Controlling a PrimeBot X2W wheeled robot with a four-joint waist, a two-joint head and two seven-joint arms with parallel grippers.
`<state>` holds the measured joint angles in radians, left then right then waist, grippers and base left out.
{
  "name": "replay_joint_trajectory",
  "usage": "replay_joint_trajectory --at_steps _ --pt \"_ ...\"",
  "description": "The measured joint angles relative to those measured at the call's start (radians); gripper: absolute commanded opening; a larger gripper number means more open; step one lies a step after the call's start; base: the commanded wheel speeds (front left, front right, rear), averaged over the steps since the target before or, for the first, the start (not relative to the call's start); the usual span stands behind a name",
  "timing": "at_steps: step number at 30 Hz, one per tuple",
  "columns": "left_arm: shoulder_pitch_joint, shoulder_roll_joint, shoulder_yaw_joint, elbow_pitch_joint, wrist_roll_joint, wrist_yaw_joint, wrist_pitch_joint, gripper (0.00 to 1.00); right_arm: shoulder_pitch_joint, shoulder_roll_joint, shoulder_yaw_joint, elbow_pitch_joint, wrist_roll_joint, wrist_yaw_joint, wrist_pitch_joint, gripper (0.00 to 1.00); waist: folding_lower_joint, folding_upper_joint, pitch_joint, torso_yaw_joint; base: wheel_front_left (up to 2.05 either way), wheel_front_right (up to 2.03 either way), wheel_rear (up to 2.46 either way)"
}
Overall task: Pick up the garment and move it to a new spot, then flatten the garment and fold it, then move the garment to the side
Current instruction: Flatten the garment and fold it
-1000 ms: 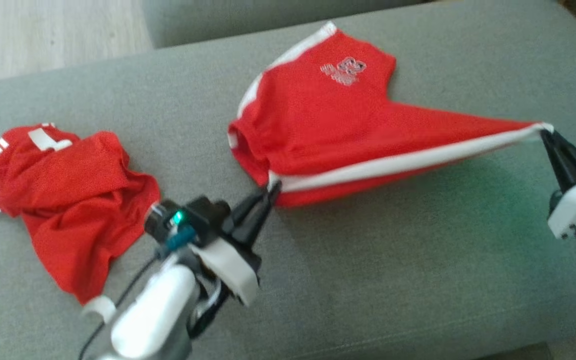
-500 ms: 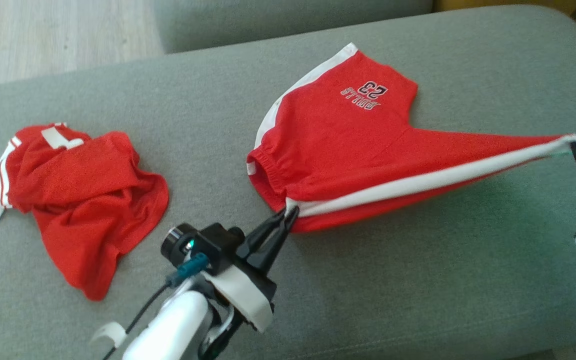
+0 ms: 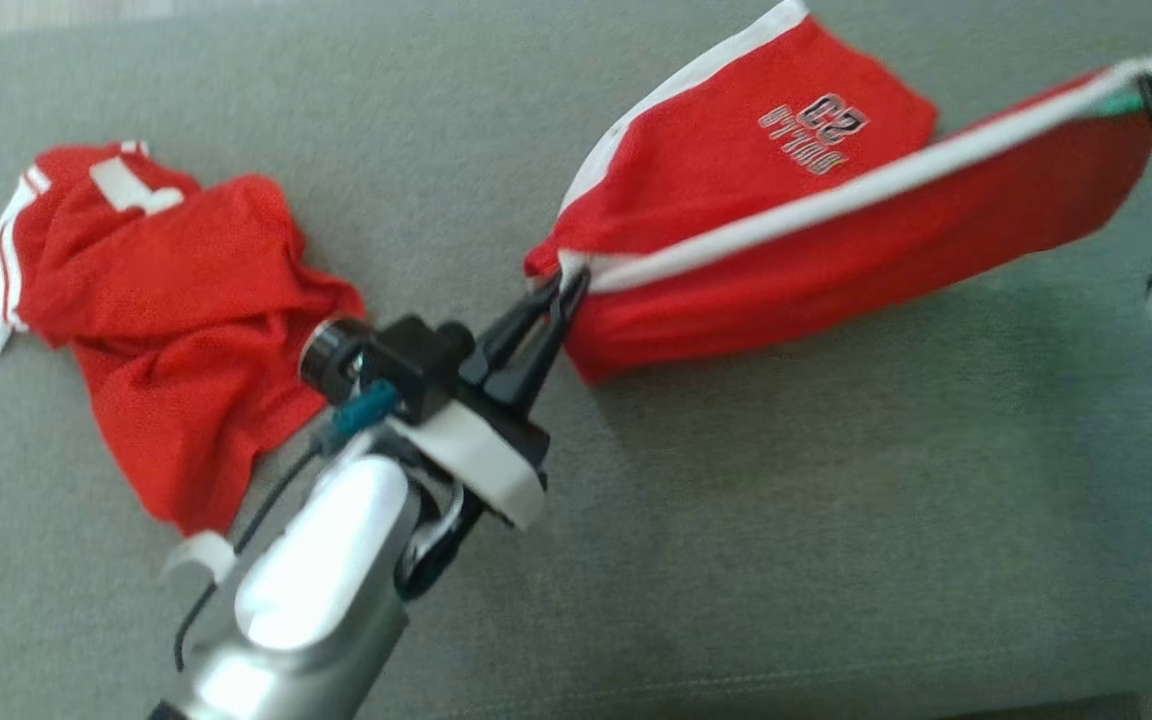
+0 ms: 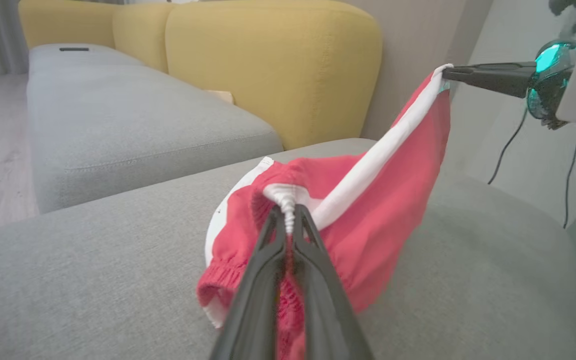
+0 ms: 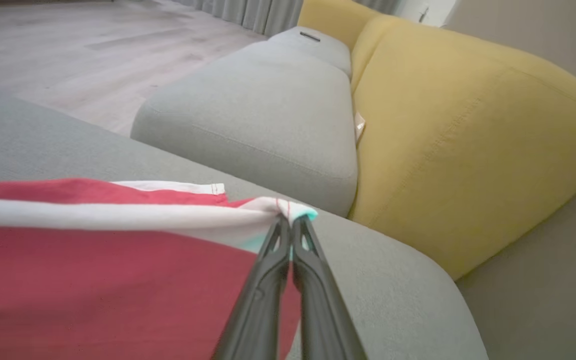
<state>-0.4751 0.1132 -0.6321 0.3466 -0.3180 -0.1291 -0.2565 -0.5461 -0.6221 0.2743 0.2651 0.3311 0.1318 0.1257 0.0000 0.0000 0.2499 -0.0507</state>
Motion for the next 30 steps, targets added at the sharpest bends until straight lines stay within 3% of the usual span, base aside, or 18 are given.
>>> replay_joint_trajectory --at_steps 14,30 --pt "-0.173 -0.058 -0.038 0.134 0.004 0.0 0.0 0.0 -0.422 -0.053 0.328 0.298 -0.001 0.0 -0.03 0.0 0.0002 0.0 0.148 0.111 0.0 0.0 0.0" --pt "-0.25 -0.072 -0.074 0.143 -0.046 0.023 0.0 0.0 -0.637 -0.044 0.553 0.538 0.066 0.0 -0.131 0.0 0.0001 0.0 0.241 0.187 0.0 0.0 0.0"
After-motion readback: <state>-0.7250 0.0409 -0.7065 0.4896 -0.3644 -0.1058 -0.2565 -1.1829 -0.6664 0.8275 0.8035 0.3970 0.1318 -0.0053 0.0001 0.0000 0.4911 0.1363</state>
